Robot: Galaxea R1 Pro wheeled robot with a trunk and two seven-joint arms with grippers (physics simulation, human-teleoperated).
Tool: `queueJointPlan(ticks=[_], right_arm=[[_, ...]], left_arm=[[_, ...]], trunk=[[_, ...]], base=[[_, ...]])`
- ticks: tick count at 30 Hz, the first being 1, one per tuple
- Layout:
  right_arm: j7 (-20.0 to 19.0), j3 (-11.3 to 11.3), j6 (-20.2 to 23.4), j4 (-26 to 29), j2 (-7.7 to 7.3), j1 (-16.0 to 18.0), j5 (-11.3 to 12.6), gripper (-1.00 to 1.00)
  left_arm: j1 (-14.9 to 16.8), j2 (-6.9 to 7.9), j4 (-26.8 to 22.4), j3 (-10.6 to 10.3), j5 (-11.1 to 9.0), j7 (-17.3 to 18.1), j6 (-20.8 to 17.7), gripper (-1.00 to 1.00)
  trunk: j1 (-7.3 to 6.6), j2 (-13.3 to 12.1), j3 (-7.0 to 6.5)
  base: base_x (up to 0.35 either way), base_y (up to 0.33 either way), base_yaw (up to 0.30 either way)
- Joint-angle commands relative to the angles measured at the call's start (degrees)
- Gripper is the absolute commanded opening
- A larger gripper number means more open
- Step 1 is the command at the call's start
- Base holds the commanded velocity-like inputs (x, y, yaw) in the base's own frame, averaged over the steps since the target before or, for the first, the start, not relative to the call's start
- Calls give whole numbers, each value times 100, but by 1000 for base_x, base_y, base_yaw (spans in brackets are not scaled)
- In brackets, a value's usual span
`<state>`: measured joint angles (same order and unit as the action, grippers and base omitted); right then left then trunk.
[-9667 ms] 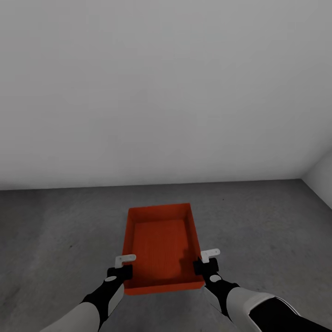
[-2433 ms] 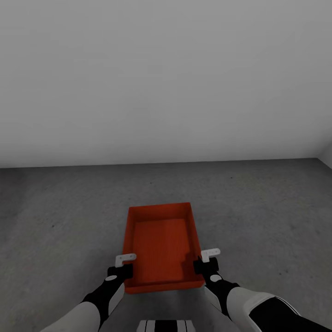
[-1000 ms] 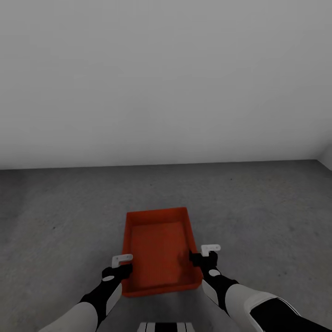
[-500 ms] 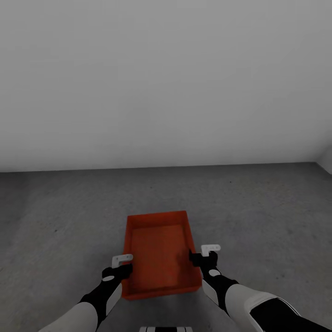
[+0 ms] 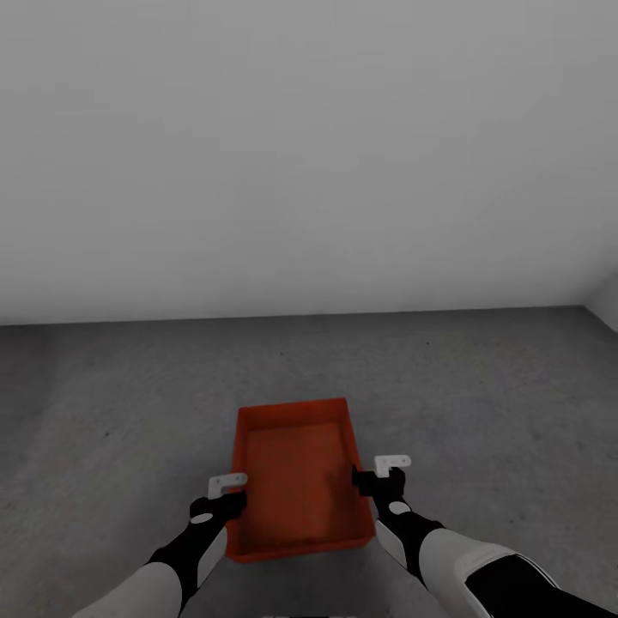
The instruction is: Move the two storage containers from the living room to the garage. In the garage, place one container on the floor and stack the other container on top of it (either order is fine).
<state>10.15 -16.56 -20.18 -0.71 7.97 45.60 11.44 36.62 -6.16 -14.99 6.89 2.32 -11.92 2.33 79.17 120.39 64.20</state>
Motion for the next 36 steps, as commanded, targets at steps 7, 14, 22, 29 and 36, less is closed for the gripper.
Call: queueJointPlan(ticks=[7,14,22,29,36], right_arm=[[13,-49,-21,-8,-6,6,51,100],[13,-49,-21,-8,-6,8,54,100],[13,-49,-21,-8,-6,8,52,100],[13,-49,-21,-8,-6,8,57,100],[13,-49,-21,-8,-6,7,59,100]], left_arm=[[2,1,13,40,23,-3,22,100],[2,1,31,40,16,3,17,100],[1,1,40,42,15,4,13,100],[0,2,46,47,14,5,13,100],[1,5,45,43,14,5,13,100]], trunk=[[-155,-281,-122],[-309,-561,-248],[-485,-882,-392],[-638,-1163,-517],[-792,-1444,-643]], base=[[0,0,0],[0,0,0],[0,0,0],[0,0,0],[0,0,0]])
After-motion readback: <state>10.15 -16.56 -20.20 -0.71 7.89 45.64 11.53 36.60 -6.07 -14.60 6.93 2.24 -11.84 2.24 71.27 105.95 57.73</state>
